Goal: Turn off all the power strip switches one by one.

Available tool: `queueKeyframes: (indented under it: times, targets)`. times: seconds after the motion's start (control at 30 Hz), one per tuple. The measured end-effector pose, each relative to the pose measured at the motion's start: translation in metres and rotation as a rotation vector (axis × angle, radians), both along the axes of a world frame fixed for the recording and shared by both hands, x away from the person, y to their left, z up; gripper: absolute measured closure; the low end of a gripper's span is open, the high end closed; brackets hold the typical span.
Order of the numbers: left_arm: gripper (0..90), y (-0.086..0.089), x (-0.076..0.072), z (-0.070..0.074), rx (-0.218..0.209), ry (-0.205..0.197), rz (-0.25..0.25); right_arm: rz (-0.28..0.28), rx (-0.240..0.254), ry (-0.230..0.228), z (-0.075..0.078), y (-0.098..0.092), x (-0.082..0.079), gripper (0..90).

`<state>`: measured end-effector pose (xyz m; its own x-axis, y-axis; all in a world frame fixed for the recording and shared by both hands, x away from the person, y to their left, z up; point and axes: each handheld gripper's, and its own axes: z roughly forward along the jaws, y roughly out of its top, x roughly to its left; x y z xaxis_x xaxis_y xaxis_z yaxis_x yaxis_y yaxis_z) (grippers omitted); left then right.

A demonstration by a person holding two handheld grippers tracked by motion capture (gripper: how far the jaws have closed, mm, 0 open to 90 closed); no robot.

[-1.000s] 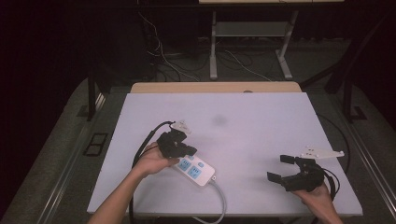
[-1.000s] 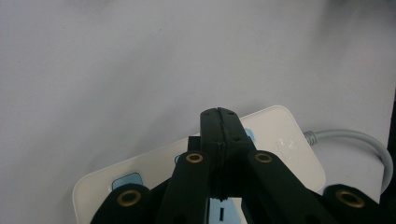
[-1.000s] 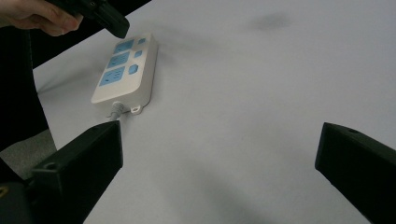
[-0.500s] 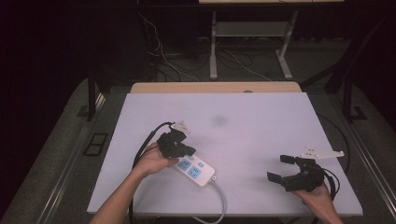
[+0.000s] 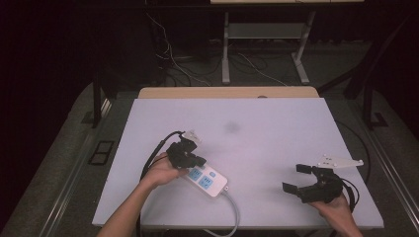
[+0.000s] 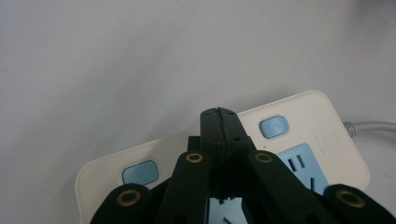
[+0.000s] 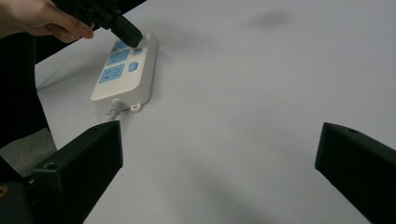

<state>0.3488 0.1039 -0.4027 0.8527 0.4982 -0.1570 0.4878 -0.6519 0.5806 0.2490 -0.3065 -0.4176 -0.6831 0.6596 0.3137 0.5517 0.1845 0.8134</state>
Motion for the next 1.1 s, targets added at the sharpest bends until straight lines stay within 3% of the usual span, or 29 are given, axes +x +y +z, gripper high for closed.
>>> queueKeyframes:
  times: [0.63, 0.87, 1.1]
  targets:
    - [89.2, -0.0002, 0.0007, -0.0047, 0.002, 0.013, 0.008, -0.002, 0.002, -0.001, 0.0002, 0.0006, -0.0006, 0.7]
    - [89.3, 0.0021, 0.0034, -0.0059, -0.023, 0.049, 0.024, -0.002, 0.002, -0.003, 0.0005, 0.0006, -0.0011, 0.7]
    - [89.4, 0.0017, 0.0051, -0.0068, -0.016, 0.071, 0.041, 0.0, -0.001, -0.005, 0.0009, 0.0007, -0.0013, 0.7]
